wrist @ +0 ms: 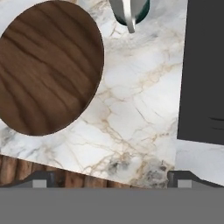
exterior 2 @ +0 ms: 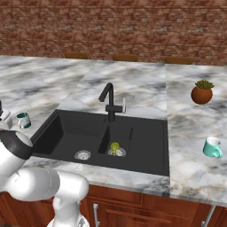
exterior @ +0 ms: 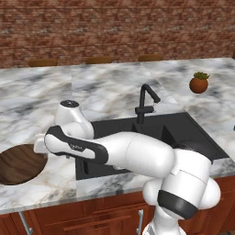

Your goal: Clear the mugs and bowl far away from the sink.

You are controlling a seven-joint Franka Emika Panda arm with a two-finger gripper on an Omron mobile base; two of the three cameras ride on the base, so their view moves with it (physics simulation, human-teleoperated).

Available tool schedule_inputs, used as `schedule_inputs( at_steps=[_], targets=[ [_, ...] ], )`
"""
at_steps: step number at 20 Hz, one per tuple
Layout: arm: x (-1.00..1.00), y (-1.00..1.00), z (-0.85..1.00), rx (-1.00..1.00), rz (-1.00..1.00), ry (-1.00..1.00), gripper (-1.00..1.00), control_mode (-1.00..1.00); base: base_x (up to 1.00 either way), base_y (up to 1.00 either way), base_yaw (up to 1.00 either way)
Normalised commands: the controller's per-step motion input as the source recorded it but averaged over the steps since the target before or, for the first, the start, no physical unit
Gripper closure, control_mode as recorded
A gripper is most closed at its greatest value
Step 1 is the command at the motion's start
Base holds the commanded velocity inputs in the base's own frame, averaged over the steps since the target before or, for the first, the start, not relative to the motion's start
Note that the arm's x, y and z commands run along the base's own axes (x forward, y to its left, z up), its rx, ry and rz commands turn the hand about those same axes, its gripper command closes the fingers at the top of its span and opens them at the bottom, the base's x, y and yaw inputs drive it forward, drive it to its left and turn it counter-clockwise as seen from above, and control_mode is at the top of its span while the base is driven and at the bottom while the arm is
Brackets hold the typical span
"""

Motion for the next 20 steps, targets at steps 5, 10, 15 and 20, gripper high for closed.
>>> schedule_inputs(
  at_steps=[5, 10, 15, 20],
  targets=[
    [0.02, 0.0, -0.19, 0.0, -0.01, 0.0, -1.0, -1.0, 0.0, 0.0, 0.0],
    [0.06, 0.0, -0.17, 0.0, -0.03, 0.0, -1.0, -1.0, 0.0, 0.0, 0.0],
    [0.11, 0.06, -0.11, 0.0, -0.03, 0.0, -1.0, -1.0, 0.0, 0.0, 0.0],
    [0.21, 0.23, -0.03, 0.0, -0.05, 0.0, -1.0, -1.0, 0.0, 0.0, 0.0]
  ],
)
